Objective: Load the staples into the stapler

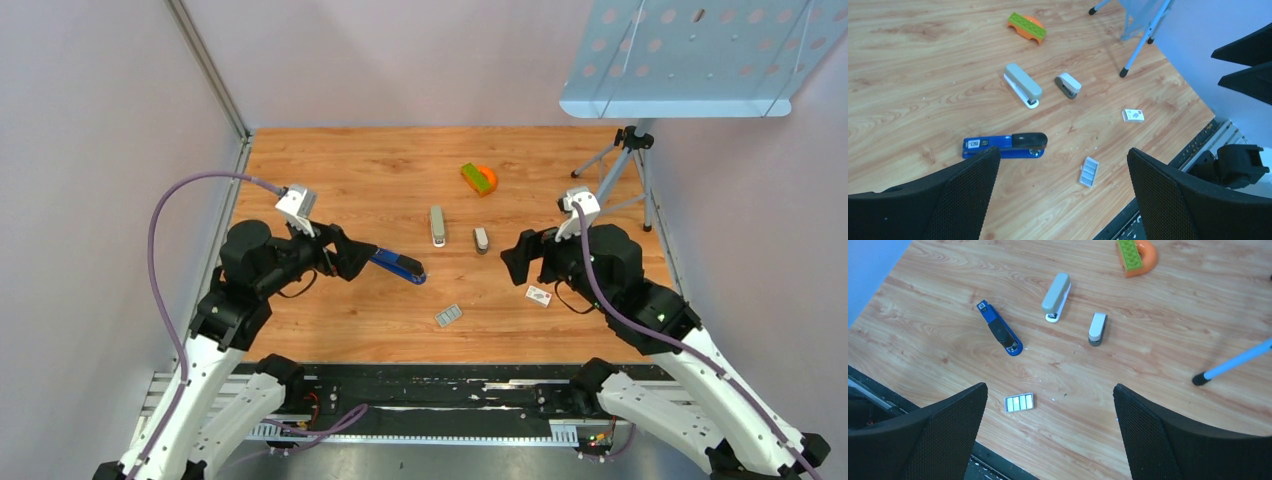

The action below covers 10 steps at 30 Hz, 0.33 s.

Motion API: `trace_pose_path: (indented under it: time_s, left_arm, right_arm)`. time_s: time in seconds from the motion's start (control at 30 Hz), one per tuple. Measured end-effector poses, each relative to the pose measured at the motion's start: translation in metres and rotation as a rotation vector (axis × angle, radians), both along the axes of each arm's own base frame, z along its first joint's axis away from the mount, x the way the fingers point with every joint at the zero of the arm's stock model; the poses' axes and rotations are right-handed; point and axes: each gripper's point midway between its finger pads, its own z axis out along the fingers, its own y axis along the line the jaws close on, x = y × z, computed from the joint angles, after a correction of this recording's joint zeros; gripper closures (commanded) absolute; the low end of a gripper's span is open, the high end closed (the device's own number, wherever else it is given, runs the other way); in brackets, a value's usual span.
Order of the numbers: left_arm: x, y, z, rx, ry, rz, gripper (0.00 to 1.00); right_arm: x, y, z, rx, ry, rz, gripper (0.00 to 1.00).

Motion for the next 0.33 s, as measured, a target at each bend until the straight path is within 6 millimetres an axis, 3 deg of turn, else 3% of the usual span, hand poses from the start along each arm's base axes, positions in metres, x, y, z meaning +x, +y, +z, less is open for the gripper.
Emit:
trace_pose_path:
  time_s: [0.13, 0.33]
  left_arm:
    - [-0.011, 0.007, -0.012, -0.002, 0.002, 0.017, 0.0]
    - [-0.011, 0.007, -0.014, -0.009, 0.017, 0.021, 0.0]
  right_arm:
    - [-0.007, -0.012, -0.011, 0.02, 0.032, -0.057, 0.0]
    - [-0.009, -0.019, -0.02, 0.041, 0.06, -0.103, 0.0]
